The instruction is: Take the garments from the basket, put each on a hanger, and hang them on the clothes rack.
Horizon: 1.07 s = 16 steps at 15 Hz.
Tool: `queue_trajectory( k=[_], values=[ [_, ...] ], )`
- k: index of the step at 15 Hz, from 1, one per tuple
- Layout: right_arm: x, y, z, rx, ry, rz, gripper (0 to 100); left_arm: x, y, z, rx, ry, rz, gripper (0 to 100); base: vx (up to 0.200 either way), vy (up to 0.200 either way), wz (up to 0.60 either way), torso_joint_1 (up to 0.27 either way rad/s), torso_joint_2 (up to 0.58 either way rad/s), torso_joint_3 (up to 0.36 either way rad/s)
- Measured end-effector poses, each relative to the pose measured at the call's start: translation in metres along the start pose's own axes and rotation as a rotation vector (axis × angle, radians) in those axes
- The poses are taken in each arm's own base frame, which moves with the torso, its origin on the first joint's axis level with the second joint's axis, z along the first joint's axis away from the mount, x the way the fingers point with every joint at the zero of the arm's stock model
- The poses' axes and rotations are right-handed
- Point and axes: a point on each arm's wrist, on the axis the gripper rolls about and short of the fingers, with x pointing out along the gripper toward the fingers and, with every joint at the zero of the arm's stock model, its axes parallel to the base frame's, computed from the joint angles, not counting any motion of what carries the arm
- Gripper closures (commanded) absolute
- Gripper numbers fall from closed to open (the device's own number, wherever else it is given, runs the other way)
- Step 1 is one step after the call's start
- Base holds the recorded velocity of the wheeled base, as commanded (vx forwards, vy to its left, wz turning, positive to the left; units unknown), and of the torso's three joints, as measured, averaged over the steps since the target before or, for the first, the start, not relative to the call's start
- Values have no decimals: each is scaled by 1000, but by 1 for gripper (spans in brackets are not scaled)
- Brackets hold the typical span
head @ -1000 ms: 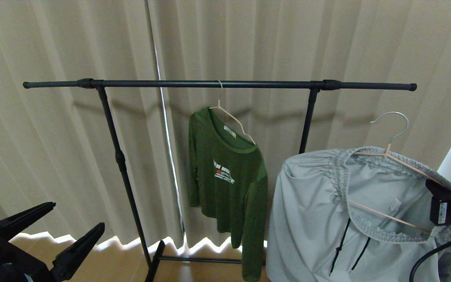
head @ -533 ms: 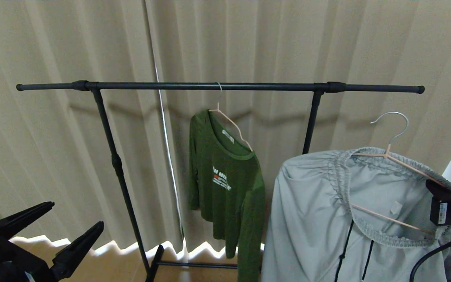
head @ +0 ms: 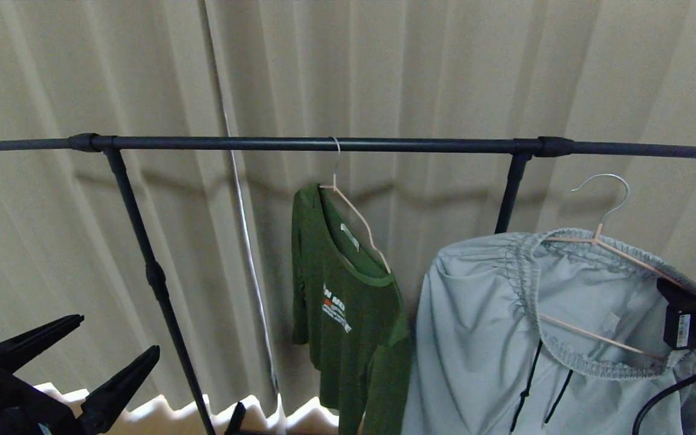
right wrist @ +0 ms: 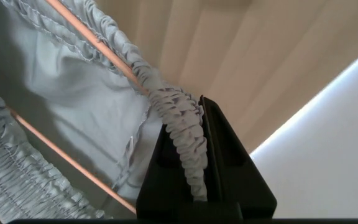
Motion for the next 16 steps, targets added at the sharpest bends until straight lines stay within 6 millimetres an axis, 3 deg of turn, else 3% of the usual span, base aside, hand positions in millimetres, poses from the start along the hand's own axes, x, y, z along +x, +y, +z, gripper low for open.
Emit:
queue_trajectory(
  k=[2, 6, 11, 16],
  values=[
    [-1, 1, 0, -2, -3, 5, 100, 0, 0, 0, 1, 1, -1, 0, 200, 0, 0, -2, 2, 0],
    [-8, -1, 9, -8, -53, 2, 100, -1, -1, -2, 7, 4, -7, 0, 0, 0, 0, 0, 0, 0],
    [-12, -1, 35, -124, -145, -42, 100, -4, 0, -1, 16, -17, -3, 0, 0, 0, 0, 0, 0, 0],
    [18, 30, 68, -172, -161, -14, 100, -15, 0, 6, 50, -89, 1, 0, 0, 0, 0, 0, 0, 0]
  ],
)
